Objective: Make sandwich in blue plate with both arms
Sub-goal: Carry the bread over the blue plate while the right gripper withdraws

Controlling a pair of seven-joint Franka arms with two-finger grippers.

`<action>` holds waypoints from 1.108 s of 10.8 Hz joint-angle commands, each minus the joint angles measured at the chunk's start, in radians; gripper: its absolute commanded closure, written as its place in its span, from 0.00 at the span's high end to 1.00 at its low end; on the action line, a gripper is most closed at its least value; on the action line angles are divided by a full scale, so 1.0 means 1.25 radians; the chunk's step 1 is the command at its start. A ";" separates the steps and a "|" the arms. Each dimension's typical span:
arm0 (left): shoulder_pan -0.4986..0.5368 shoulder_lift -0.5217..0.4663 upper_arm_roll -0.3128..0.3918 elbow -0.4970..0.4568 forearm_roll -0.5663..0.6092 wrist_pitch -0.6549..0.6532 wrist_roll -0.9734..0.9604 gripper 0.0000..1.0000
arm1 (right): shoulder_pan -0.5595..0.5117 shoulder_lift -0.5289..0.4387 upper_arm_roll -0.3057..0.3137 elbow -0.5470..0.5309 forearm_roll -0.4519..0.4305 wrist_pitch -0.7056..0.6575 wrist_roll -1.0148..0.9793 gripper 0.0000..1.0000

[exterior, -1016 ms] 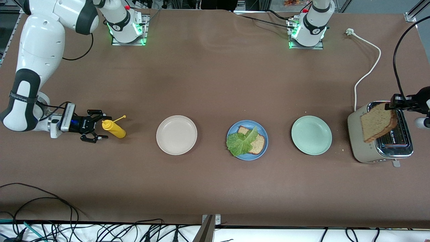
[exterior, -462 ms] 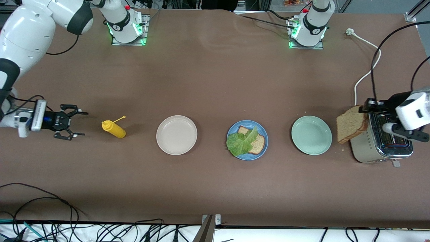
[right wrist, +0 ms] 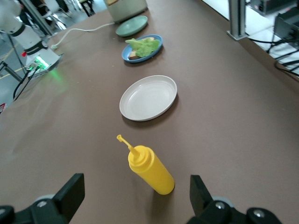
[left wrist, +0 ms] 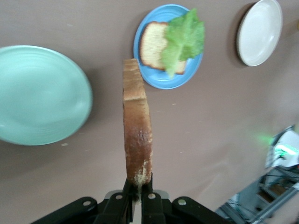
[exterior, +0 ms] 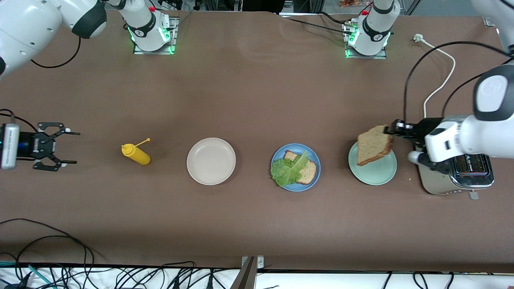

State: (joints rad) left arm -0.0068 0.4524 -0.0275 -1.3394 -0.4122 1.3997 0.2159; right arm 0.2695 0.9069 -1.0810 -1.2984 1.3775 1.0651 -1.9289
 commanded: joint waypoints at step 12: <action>-0.134 0.245 0.008 -0.032 -0.496 0.299 -0.057 0.00 | -0.009 -0.065 0.274 0.266 -0.074 0.046 0.766 1.00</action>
State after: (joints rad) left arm -0.1562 0.7410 -0.0276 -1.3956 -0.9996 1.7495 0.1429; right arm 0.2953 0.8397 -0.8621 -0.9862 1.2793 1.0772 -1.0658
